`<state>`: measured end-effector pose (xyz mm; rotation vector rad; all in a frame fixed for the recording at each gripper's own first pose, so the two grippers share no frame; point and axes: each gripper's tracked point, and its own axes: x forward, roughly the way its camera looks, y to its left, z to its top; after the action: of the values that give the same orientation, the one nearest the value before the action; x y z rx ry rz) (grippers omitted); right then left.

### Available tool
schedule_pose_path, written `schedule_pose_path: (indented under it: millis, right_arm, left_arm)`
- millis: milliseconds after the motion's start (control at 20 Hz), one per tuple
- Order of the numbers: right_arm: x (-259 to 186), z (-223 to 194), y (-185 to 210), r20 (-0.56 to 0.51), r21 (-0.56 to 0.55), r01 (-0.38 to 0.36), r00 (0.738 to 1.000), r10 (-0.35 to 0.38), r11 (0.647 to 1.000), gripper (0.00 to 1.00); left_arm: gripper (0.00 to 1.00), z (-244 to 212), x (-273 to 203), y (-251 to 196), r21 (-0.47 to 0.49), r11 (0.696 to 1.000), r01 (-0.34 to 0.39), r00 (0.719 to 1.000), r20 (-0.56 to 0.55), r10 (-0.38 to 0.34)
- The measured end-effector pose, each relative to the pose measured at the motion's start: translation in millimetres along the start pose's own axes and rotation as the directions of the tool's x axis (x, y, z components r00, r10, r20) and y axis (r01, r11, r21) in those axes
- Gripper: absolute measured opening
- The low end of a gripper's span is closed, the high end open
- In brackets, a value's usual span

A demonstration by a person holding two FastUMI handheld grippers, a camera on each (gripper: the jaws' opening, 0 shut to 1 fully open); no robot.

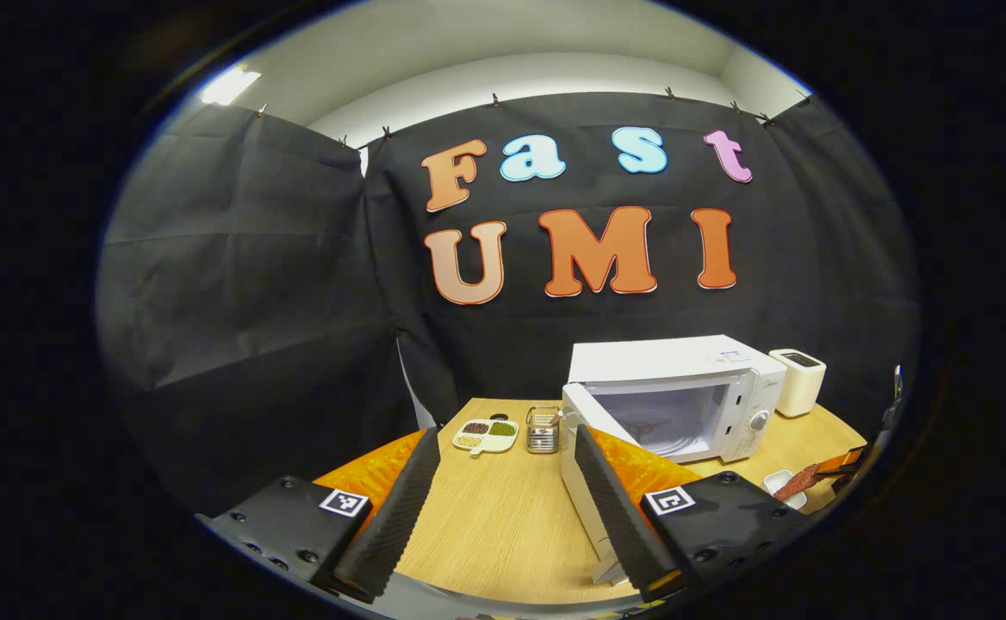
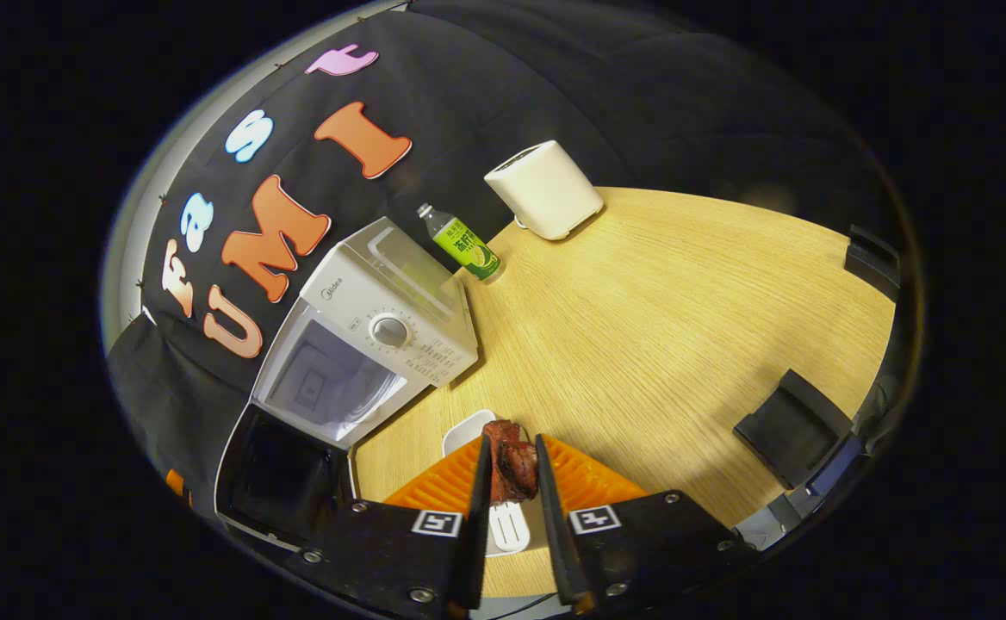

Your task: Open the microwave oven with the left hand, put the food in, and close the microwave oven.

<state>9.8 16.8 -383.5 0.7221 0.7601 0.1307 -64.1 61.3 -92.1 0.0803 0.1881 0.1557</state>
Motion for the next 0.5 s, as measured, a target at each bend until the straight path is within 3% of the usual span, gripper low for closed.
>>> schedule_pose_path:
  millis: [50, 100, 150, 350, 500]
  right_arm:
    - [-0.9, 3.0, 5.0, 0.001, 0.035, -0.025, 1.000, 0.025, 0.999, 0.17]
    - [-2.1, 6.3, 11.8, -0.002, 0.060, -0.041, 0.999, 0.041, 0.997, 0.18]
    - [-1.4, 7.2, 13.0, -0.004, 0.061, -0.039, 0.999, 0.039, 0.997, 0.12]
    - [-3.9, 10.7, 21.4, -0.020, 0.044, -0.031, 0.999, 0.032, 0.999, 0.04]
    - [-13.0, 27.4, 31.8, -0.003, 0.066, -0.052, 0.999, 0.052, 0.996, 0.02]
  left_arm:
    - [1.00, -1.6, -1.1, 1.1, -0.001, 1.000, -0.006, 1.000, -0.004, 0.006]
    - [1.00, -4.4, -1.6, 2.2, -0.003, 1.000, -0.012, 1.000, -0.009, 0.012]
    - [1.00, -6.4, -1.9, 1.5, -0.007, 1.000, -0.015, 1.000, -0.015, 0.015]
    - [0.98, -7.0, -5.3, 6.9, -0.026, 0.999, -0.039, 0.999, -0.015, 0.038]
    - [1.00, -6.3, -9.2, 6.2, -0.026, 0.999, -0.043, 0.999, -0.009, 0.043]
